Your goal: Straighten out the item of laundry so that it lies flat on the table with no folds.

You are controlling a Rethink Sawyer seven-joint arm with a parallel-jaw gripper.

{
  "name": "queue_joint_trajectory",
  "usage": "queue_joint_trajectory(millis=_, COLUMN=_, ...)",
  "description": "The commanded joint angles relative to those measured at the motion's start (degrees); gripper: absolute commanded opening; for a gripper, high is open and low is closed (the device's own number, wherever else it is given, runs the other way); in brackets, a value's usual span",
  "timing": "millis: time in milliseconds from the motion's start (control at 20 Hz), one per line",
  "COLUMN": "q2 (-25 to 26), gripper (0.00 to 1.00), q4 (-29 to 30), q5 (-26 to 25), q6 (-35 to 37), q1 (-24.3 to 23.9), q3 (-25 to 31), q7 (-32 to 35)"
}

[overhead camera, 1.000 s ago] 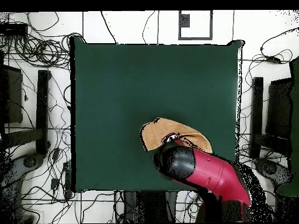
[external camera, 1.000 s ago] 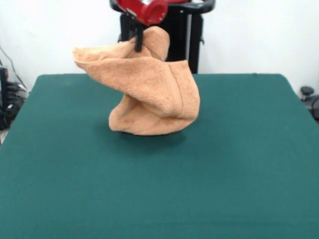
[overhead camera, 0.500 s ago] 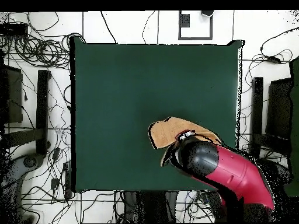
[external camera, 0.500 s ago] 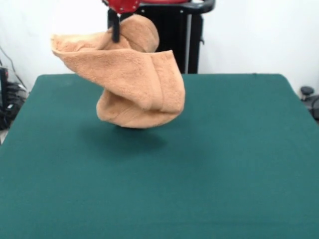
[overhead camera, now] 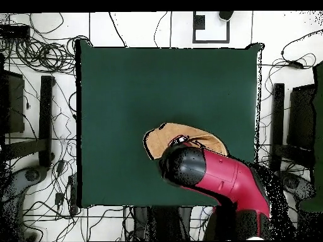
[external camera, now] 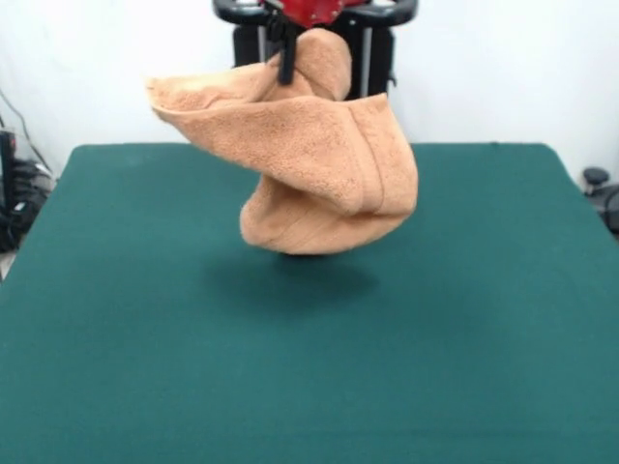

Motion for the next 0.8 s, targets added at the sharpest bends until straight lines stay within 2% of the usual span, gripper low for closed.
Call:
queue_joint_trajectory(millis=50, q2=-0.69, gripper=0.0, q4=0.74, q5=-1.7, q6=5.27, q1=-5.85, q3=3.87, q7=-6.3)
queue_joint_trajectory(millis=250, q2=-0.58, gripper=0.0, q4=-0.41, q5=-3.82, q6=5.97, q1=-13.82, q3=7.3, q7=-15.87)
queue_joint_trajectory(millis=450, q2=0.38, gripper=0.0, q4=-3.32, q5=-6.14, q6=8.45, q1=-18.61, q3=10.76, q7=-19.62)
queue_joint_trajectory(millis=800, q2=-1.32, gripper=0.0, q4=0.56, q5=-6.71, q6=6.02, q1=-11.43, q3=9.29, q7=-3.42)
